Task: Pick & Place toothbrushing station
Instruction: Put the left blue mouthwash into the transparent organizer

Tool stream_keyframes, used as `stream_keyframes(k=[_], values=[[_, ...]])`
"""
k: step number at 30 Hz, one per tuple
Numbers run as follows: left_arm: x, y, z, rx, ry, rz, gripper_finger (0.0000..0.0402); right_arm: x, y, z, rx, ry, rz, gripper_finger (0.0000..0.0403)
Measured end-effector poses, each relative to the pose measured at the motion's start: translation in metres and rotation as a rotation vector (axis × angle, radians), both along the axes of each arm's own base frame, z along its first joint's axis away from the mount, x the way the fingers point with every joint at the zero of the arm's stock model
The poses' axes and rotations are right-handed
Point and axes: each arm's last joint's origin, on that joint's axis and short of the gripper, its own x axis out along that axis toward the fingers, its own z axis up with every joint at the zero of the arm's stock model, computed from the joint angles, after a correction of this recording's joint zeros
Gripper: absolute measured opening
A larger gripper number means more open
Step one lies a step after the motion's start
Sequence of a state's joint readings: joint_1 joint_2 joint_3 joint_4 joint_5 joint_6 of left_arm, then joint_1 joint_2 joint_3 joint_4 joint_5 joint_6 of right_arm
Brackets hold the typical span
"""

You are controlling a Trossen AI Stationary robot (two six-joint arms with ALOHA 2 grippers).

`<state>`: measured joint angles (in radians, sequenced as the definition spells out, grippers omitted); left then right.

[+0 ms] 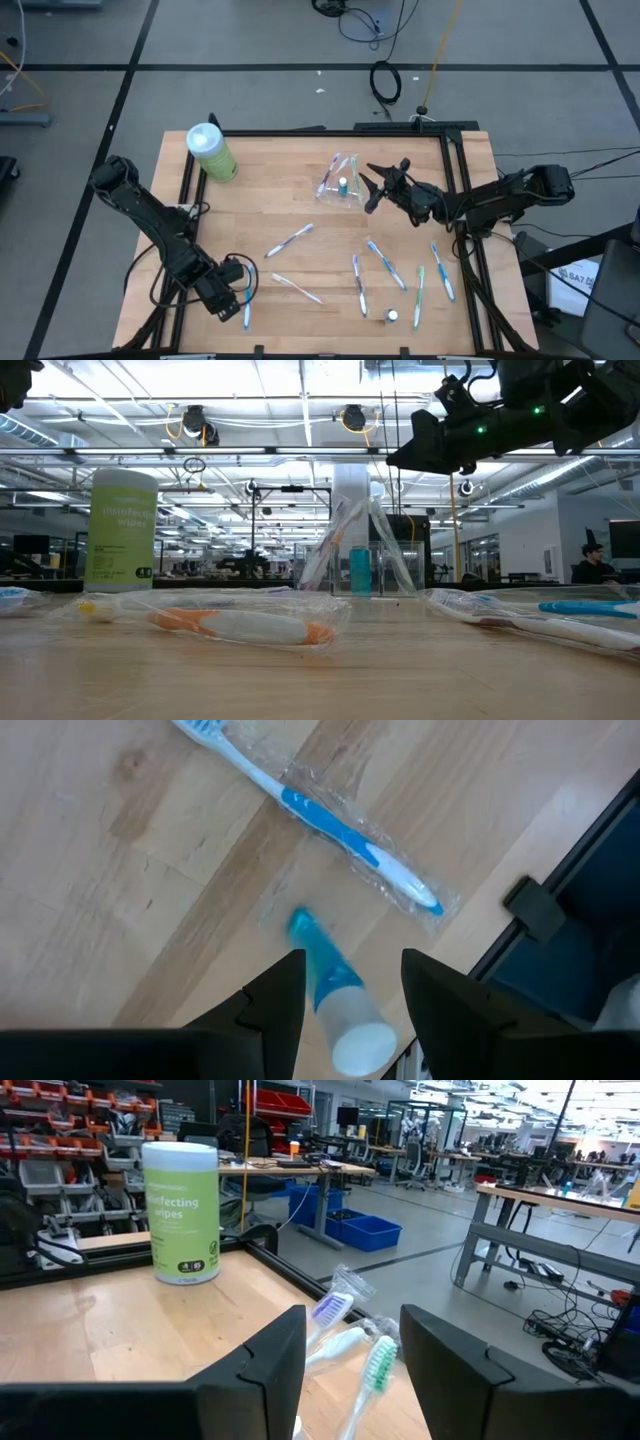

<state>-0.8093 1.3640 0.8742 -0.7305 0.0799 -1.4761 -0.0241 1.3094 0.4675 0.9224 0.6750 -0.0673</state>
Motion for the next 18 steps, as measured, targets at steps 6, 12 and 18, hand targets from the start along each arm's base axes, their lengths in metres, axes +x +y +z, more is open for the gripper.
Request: stream_keyframes(k=[6,12,18], values=[[0.000,0.000,0.000,-0.012,0.014,0.013,0.0170,0.000,-0.001,0.000,0.001,-0.001,-0.004,0.0155],[-0.007,-0.006,0.000,-0.044,0.056,0.000,0.0170,0.000,-0.001,0.000,0.000,0.000,-0.004,0.0155],[-0.012,-0.010,0.000,-0.050,0.073,0.033,0.0170,0.000,-0.001,0.000,-0.001,0.001,-0.004,0.0155]])
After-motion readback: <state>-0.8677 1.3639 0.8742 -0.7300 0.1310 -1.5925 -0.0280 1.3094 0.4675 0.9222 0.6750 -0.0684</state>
